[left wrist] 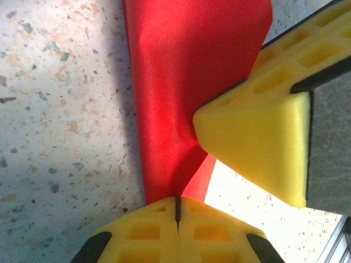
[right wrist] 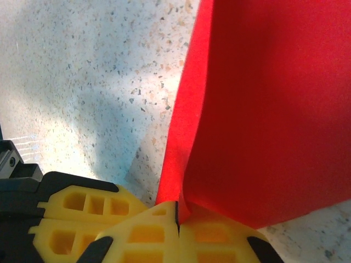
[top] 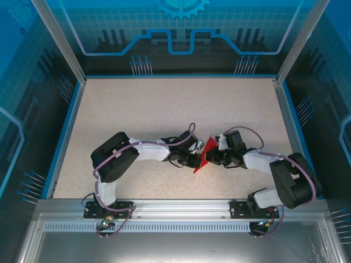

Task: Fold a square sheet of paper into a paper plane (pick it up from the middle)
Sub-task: Fold the wing for the fifth time at the center of the table.

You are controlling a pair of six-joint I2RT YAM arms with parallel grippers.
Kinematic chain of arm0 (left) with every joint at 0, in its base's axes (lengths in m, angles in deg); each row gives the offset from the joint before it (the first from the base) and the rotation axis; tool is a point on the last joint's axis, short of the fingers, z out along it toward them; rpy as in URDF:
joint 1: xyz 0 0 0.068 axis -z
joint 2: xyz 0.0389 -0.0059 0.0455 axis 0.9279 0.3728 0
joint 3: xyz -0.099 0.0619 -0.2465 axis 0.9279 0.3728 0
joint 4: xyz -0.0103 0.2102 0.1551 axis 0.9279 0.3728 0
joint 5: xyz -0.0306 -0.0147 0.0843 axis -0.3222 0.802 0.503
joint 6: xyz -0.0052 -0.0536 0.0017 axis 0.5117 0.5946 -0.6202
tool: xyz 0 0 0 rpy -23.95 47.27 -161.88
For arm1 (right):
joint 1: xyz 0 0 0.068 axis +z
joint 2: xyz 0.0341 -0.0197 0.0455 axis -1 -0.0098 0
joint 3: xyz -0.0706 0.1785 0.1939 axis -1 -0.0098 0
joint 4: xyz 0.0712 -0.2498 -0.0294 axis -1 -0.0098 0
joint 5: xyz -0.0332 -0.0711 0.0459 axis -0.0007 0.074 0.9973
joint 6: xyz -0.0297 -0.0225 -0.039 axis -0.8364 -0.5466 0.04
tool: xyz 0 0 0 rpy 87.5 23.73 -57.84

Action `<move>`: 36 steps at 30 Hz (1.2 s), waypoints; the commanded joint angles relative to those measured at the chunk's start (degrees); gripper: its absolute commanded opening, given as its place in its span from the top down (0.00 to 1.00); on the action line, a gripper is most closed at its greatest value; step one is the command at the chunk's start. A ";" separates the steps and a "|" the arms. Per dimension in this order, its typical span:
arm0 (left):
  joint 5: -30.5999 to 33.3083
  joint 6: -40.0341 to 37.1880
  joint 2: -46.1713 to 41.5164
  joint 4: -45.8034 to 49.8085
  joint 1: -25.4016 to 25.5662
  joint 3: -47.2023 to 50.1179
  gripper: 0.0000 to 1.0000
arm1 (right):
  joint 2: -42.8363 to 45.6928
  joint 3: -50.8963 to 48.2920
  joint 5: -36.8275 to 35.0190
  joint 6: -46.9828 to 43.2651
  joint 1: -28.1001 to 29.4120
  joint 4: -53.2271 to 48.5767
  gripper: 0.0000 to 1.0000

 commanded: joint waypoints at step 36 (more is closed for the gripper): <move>12.62 -6.51 -3.58 17.51 5.17 0.29 0.89 | 1.16 -2.16 0.30 -3.04 -1.99 -3.14 1.00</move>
